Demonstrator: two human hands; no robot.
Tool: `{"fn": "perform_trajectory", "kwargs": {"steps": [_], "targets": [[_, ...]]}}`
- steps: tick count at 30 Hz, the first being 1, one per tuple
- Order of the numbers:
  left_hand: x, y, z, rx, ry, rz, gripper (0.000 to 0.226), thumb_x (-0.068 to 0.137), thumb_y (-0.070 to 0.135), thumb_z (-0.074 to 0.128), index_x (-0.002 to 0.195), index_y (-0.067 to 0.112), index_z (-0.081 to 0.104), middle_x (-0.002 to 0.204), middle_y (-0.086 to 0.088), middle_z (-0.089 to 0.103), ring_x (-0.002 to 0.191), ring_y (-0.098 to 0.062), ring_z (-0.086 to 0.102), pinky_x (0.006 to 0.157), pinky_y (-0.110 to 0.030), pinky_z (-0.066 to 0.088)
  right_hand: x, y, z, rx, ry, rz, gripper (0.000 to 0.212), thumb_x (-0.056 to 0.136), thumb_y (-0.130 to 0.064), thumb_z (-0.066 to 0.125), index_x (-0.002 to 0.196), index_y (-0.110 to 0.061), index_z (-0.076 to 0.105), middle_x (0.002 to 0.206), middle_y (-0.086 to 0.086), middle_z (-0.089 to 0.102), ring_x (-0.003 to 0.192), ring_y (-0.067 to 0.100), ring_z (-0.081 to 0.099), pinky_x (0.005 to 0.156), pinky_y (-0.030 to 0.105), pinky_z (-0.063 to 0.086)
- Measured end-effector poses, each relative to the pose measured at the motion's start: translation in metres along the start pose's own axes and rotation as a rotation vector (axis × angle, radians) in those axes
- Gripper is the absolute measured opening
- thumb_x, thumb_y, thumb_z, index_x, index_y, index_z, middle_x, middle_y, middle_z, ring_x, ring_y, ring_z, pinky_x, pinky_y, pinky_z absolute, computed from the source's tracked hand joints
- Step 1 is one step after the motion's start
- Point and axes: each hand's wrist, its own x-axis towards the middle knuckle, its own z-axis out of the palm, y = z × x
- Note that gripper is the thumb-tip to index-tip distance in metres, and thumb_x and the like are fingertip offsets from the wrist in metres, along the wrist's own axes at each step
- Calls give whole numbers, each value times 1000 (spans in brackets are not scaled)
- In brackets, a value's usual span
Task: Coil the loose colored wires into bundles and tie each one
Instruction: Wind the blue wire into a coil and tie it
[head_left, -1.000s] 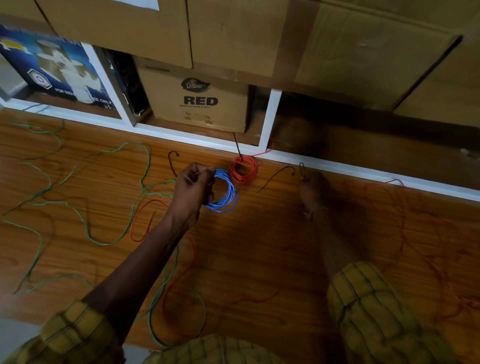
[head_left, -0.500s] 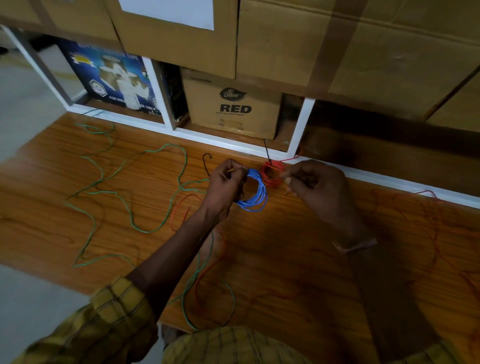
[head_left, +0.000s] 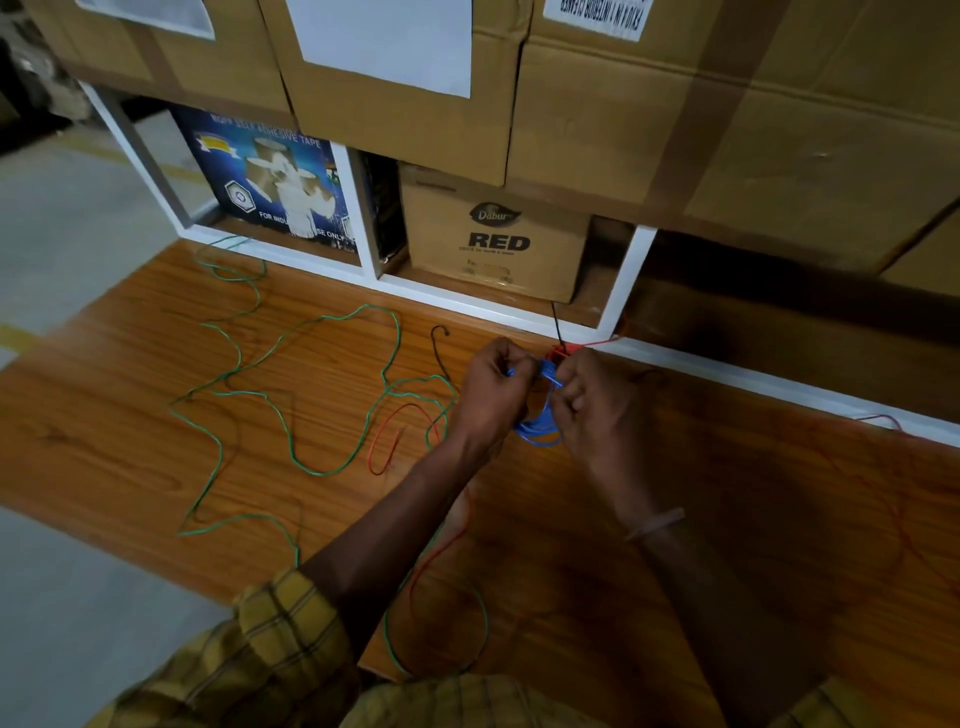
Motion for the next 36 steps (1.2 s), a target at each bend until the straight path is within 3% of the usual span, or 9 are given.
{"fn": "perform_trajectory", "kwargs": {"steps": [4,8,10,15,20,22,26,30,36], "targets": [[-2,7,5,-128,41,-109,17,100,2,58,85,8,55,63,-7,52,38,-5,44,42,-19,36,-9,5,12,-69,140,-116,14,89,2,68,88,-8,59,82,7,57,76,24,56,64,43,50],[-2,16,8,-285,1,-268,24,99,4,53,78,15,47,55,1,42,36,-7,33,40,-19,27,-14,8,11,-153,217,-212,6,93,-1,64,87,-4,64,82,11,60,79,25,56,69,37,47],[-1,20,9,-336,-31,-355,27,97,5,52,74,16,45,54,3,37,39,-9,25,41,-21,20,-14,9,7,-207,245,-284,14,98,-5,57,87,-4,65,81,12,62,78,26,56,70,37,47],[4,29,11,-444,-73,-511,29,97,6,49,70,15,44,55,3,32,37,-8,20,33,-20,19,-12,11,1,-259,259,-333,18,101,-6,55,87,-2,66,81,13,62,78,29,59,70,43,51],[4,36,11,-425,-94,-460,24,98,4,49,77,13,49,58,2,33,40,-8,22,35,-21,21,-8,9,-7,-150,284,-287,4,94,1,68,92,-3,67,87,12,65,82,27,62,77,34,51],[2,38,10,-397,-104,-420,25,98,1,51,77,14,49,60,0,37,43,-9,23,37,-21,21,-6,2,-12,-31,288,-189,13,89,3,74,97,-5,67,90,9,66,83,19,62,78,22,46],[-3,45,8,-315,-159,-309,24,101,0,54,80,11,51,62,-4,43,43,-10,26,39,-20,22,-1,-13,-23,156,307,-55,22,88,0,75,104,-9,62,88,3,63,76,10,58,69,14,46],[-8,52,7,-200,-179,-189,9,102,1,57,94,5,60,61,-5,40,40,-9,31,40,-21,27,4,-20,-28,350,322,64,22,92,0,71,108,-8,57,93,3,65,83,5,64,75,13,49],[-9,59,5,-127,-168,-98,11,102,3,62,92,-1,66,49,5,49,38,-7,36,40,-21,33,10,-21,-25,577,318,208,29,96,0,65,118,-11,50,97,1,67,90,1,66,81,12,49]]}}
